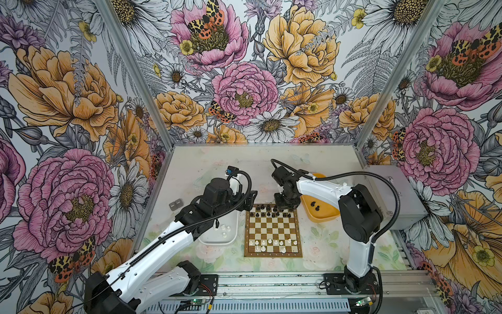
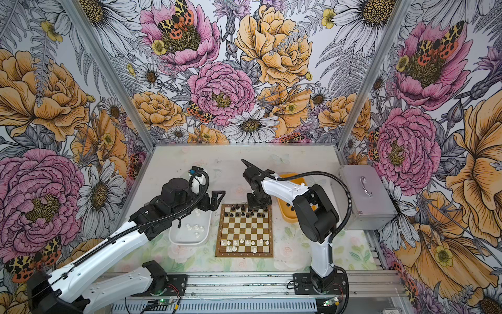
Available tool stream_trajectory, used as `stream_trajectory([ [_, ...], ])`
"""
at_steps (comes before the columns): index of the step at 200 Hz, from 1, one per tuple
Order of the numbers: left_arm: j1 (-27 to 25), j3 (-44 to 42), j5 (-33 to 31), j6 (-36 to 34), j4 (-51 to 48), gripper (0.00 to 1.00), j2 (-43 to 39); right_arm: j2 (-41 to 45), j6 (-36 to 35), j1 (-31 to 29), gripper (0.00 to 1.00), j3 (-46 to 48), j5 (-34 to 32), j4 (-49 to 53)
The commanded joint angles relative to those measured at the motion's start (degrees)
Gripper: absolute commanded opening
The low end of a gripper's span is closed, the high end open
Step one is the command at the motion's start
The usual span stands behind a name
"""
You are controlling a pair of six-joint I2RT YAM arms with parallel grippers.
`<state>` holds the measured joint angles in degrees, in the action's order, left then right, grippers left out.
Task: Set up the chess pieces on the board
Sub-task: 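Lower the black piece onto a far-row square and open the right gripper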
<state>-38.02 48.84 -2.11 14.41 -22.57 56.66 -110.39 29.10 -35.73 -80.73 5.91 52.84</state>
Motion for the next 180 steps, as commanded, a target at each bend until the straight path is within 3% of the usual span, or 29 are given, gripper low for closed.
stream_trajectory([
  [1,-0.14,0.12,-1.15,-1.3,-0.23,0.99,-0.54,-1.23,0.43,-0.49,0.09,-0.9,0.38,-1.08],
  [143,0.84,-0.59,-0.73,-1.84,-0.38,0.99,-1.48,-2.4,0.6,-0.66,0.11,-2.5,0.87,-0.97],
  [180,1.11,-0.76,-0.63,-1.77,-0.69,0.99,-1.86,-2.5,0.69,-0.75,0.17,-2.36,0.86,-0.98],
])
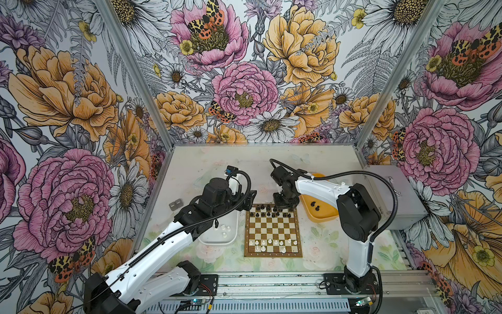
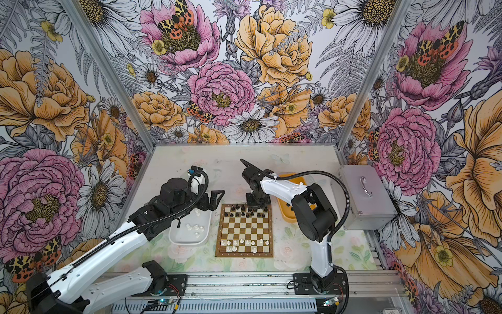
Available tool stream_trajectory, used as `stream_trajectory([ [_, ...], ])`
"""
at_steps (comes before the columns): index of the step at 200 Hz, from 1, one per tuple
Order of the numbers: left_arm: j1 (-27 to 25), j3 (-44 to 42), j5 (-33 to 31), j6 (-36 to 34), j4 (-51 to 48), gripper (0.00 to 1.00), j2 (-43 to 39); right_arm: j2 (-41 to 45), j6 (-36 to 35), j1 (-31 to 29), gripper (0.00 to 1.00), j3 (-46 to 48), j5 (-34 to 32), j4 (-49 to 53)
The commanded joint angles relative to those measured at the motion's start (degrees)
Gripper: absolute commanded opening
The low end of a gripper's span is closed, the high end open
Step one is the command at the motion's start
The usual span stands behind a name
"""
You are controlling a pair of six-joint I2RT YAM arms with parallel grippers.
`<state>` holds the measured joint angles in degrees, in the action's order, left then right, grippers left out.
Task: Set up the chess pieces on the board
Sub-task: 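Lower the black piece onto a far-row square and open the right gripper, then move the right gripper back over the yellow tray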
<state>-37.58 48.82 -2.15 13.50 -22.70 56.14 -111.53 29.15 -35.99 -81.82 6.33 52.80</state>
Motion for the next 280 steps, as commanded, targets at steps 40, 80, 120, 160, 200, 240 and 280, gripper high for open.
stream_trajectory([
  [40,0.8,-0.98,-0.5,-0.84,-0.51,0.99,-1.54,-1.39,0.74,-0.49,0.21,-1.41,0.38,-0.94],
  [80,0.93,-0.92,-0.53,-0.88,-0.44,0.99,-1.42,-1.04,0.71,-0.53,0.22,-1.76,0.18,-0.85],
  [120,0.94,-0.77,-0.48,-1.02,-0.51,0.99,-1.32,-0.88,0.56,-0.49,0.23,-2.29,0.3,-0.68],
  [160,1.2,-0.7,-0.56,-1.02,-0.44,0.99,-1.13,-0.71,0.43,-0.49,0.23,-2.46,-0.28,-0.59],
  [200,1.18,-0.55,-0.49,-1.12,-0.42,0.99,-1.08,-0.54,0.38,-0.4,0.23,-2.9,-0.76,-0.42],
  [240,1.54,-0.22,-0.41,-1.37,-0.41,0.99,-0.63,-0.27,0.3,-0.14,0.23,-3.64,-1.03,-0.16],
  [280,1.71,0.04,0.02,-1.63,0.16,0.99,-0.01,-0.33,-0.14,0.61,0.23,-4.56,-1.74,0.2],
])
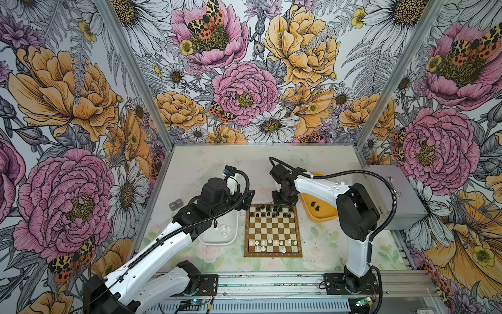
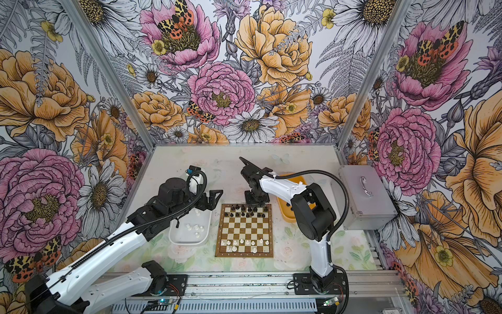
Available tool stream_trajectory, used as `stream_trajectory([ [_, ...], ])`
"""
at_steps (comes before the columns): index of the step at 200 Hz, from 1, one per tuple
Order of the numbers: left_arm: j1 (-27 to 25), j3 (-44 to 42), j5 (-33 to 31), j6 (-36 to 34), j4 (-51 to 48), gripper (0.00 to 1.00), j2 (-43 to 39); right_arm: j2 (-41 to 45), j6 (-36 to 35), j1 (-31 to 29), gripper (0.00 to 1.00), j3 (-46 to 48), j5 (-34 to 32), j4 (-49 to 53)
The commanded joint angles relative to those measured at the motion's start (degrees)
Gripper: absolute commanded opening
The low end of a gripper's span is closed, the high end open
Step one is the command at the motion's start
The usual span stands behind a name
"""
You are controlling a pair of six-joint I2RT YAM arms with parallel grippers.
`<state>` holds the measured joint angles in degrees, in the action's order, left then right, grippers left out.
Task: Set up the chess pieces on the board
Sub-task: 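Move the right gripper back over the yellow tray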
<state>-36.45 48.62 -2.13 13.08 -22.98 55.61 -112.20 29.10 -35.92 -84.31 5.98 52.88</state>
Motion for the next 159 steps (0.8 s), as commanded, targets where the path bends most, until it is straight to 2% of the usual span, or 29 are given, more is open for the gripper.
stream_trajectory([
  [1,0.62,0.24,-0.08,-1.26,0.42,0.99,0.49,0.33,-0.14,0.56,0.23,-2.12,-1.4,0.16],
  [49,1.08,0.93,0.15,-1.92,0.94,0.99,1.17,-0.6,-1.13,2.84,0.23,-5.9,-2.52,0.62],
  [90,1.69,3.02,1.61,-3.86,2.89,0.99,3.79,0.72,-2.87,7.4,0.24,-10.52,-4.64,2.59],
  [132,1.52,9.16,6.02,-6.36,5.27,0.99,10.79,6.47,-5.01,13.32,0.41,-8.6,-8.99,5.36],
  [159,0.35,12.09,8.98,-6.45,8.54,0.99,15.66,10.87,-4.95,16.49,0.43,-3.2,-10.37,5.48],
])
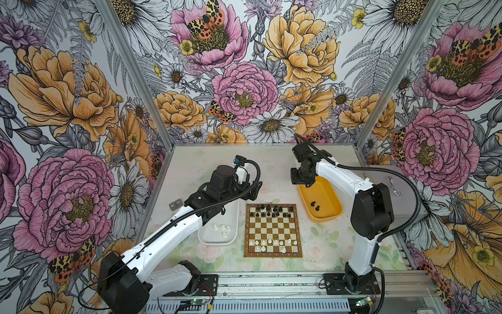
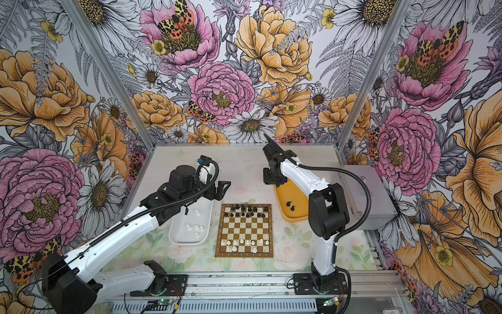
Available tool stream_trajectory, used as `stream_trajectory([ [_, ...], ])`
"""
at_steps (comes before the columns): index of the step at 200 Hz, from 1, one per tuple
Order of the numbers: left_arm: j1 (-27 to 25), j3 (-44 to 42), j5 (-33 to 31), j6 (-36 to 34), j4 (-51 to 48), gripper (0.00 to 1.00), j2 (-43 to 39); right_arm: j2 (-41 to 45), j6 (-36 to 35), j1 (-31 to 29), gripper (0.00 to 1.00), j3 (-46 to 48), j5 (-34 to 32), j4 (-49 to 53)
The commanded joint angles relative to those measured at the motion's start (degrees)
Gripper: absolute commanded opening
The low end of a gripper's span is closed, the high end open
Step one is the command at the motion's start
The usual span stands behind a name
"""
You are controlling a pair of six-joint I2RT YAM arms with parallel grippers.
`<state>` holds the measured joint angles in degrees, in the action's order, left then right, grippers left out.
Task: Set up the chess pieces on the board
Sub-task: 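Move the right gripper back over the yellow tray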
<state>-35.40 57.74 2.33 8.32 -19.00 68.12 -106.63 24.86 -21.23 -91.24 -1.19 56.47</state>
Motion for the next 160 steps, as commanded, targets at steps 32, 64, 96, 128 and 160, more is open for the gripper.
stream_trajectory([
  [32,-3.13,6.41,6.26,-1.94,6.38,0.99,8.58,9.21,0.64,2.97,0.4,9.86,-3.55,1.89],
  [64,-4.16,7.57,7.54,-1.99,7.38,0.99,10.88,10.98,2.24,3.11,0.36,14.71,-4.18,1.72],
  [96,-4.15,7.99,8.06,-2.23,7.67,0.99,11.58,10.63,2.73,3.34,0.36,17.23,-4.96,1.45],
  [128,-4.08,8.13,8.1,-2.34,7.19,0.99,11.6,9.96,2.82,3.54,0.39,19.13,-4.74,-0.04],
  [160,-4.07,7.83,7.69,-2.25,6.79,0.99,11.14,8.4,2.49,4.05,0.42,20.38,-4.27,-1.81],
])
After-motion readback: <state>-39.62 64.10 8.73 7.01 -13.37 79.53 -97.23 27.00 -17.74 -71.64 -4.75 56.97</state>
